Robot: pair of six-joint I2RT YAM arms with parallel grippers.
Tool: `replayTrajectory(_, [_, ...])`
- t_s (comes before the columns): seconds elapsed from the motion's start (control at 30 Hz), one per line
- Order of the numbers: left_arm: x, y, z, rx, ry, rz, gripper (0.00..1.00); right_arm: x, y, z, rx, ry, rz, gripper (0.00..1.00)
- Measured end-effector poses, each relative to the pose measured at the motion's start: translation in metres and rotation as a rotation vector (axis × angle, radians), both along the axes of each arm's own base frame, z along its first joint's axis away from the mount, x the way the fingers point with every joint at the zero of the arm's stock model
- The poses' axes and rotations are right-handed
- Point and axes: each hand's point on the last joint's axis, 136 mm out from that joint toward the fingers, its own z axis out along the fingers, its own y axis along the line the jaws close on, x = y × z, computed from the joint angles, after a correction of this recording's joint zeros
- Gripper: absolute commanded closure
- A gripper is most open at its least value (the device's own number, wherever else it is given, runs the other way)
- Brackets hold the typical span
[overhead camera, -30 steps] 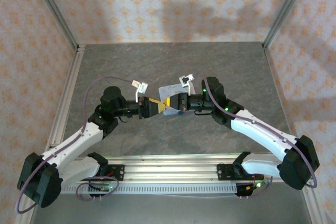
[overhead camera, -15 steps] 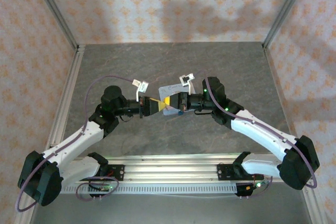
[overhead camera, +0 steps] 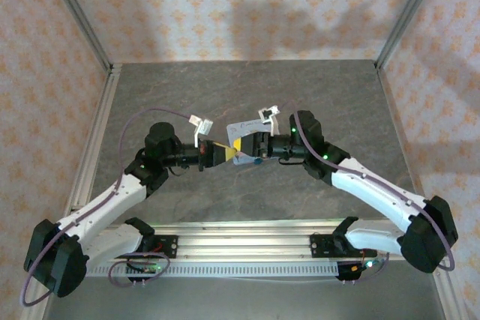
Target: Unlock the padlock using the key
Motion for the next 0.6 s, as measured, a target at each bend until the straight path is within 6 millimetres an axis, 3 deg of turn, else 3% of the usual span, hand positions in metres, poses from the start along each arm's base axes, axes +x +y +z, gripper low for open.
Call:
replayTrajectory(0.17, [-0.002,0.008,-0.015,0.087,-0.027,0.03,1.0,0.014,-0.031,-0.007,-0.11,-0.017,-0.192,0.43])
replayTrajectory(0.27, [0.001,0.014,-0.031,0.16,-0.024,0.07,1.0,0.026,-0.051,-0.027,-0.216,-0.002,-0.322,0.42])
replayTrajectory(0.37, [0.004,0.022,-0.046,0.229,-0.017,0.112,1.0,0.03,-0.063,-0.064,-0.343,0.029,-0.414,0.37])
replayTrajectory(0.53, [0.006,0.03,-0.062,0.293,-0.017,0.148,1.0,0.022,-0.074,-0.149,-0.611,0.085,-0.476,0.36])
replayTrajectory(0.6, [0.005,0.032,-0.067,0.311,-0.008,0.152,1.0,0.025,-0.08,-0.17,-0.688,0.092,-0.504,0.36])
